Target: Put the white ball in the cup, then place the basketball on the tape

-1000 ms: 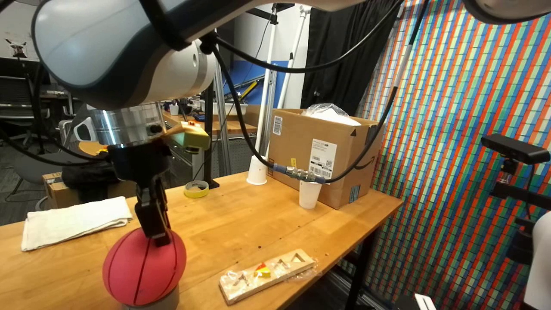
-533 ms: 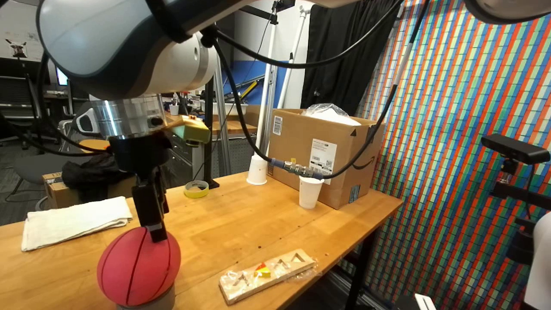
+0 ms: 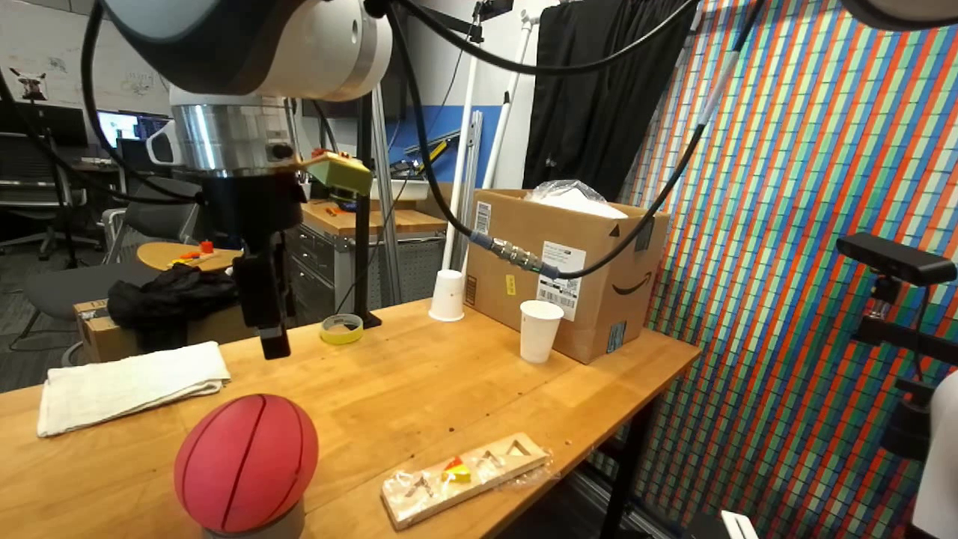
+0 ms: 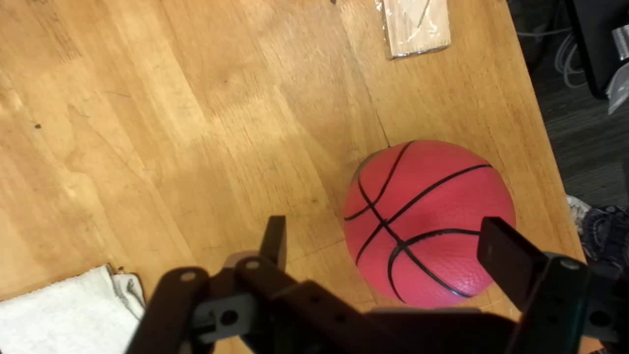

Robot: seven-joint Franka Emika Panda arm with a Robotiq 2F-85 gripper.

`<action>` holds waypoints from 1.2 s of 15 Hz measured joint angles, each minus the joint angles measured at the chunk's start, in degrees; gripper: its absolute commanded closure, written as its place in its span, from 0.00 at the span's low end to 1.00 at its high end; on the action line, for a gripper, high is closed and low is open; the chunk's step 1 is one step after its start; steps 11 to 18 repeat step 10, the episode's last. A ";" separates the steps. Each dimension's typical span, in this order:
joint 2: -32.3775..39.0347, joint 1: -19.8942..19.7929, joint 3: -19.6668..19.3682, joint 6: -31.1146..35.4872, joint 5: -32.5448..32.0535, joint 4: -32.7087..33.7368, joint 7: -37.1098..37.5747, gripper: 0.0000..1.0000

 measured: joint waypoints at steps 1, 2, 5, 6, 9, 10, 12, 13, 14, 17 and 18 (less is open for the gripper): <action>-0.57 -0.13 -0.11 -0.44 0.00 0.22 0.00 0.00; -0.99 -0.22 -0.16 -0.64 0.00 0.25 0.00 0.00; -1.25 -0.25 -0.17 -0.98 0.01 0.23 0.00 0.00; -1.25 -0.25 -0.17 -1.01 0.00 0.22 0.00 0.00; -1.25 -0.25 -0.17 -1.09 0.01 0.22 0.00 0.00; -1.25 -0.25 -0.17 -1.10 0.01 0.22 0.00 0.00; -1.25 -0.25 -0.17 -1.10 0.01 0.22 0.00 0.00; -1.25 -0.25 -0.17 -1.10 0.01 0.22 0.00 0.00; -1.25 -0.25 -0.17 -1.10 0.01 0.22 0.00 0.00; -1.25 -0.25 -0.17 -1.10 0.01 0.22 0.00 0.00; -1.25 -0.25 -0.17 -1.10 0.01 0.22 0.00 0.00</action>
